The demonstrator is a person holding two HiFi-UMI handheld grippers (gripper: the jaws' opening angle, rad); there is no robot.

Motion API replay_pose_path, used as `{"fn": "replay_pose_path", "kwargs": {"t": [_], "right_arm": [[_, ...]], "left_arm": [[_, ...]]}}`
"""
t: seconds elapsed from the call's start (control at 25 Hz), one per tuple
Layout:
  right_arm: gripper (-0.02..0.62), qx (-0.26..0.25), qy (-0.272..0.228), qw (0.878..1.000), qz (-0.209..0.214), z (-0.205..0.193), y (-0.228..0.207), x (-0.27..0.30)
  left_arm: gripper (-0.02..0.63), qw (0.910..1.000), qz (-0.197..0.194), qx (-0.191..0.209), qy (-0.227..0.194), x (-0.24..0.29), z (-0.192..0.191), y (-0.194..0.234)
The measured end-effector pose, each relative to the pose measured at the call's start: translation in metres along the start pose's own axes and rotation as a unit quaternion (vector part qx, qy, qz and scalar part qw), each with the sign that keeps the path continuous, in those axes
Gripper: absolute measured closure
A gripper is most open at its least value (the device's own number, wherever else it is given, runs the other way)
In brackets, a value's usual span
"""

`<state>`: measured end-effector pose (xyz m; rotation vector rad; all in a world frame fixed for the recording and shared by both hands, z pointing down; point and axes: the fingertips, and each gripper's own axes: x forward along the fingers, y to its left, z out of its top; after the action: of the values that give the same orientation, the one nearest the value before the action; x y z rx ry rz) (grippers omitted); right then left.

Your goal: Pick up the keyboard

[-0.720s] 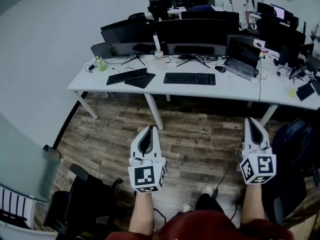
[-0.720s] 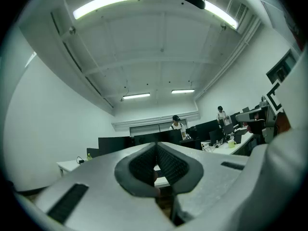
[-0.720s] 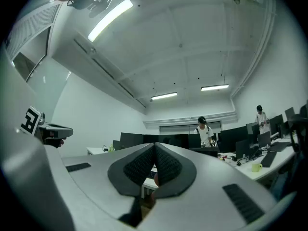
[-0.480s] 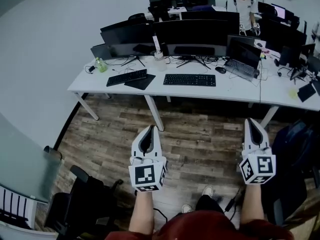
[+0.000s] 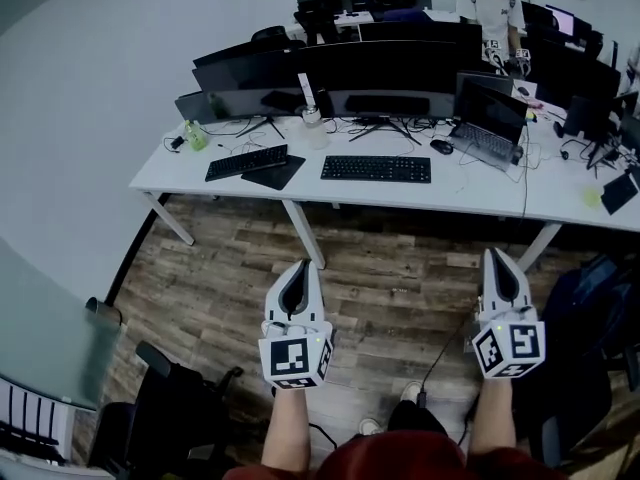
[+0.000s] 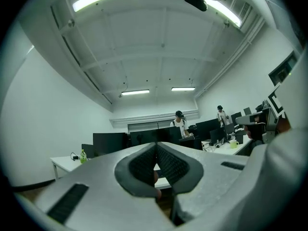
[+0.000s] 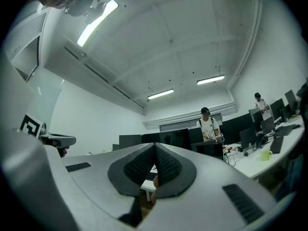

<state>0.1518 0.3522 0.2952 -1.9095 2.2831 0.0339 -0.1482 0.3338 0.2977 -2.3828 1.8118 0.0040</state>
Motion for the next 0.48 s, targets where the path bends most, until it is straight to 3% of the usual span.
{"fn": "replay_pose_path", "kwargs": {"t": [0.48], "right_arm": [[0.597, 0.015, 0.017, 1.000, 0.003, -0.018, -0.069, 0.067]], "left_arm": [[0.595, 0.9997, 0.019, -0.004, 0.017, 0.086, -0.012, -0.018]]}}
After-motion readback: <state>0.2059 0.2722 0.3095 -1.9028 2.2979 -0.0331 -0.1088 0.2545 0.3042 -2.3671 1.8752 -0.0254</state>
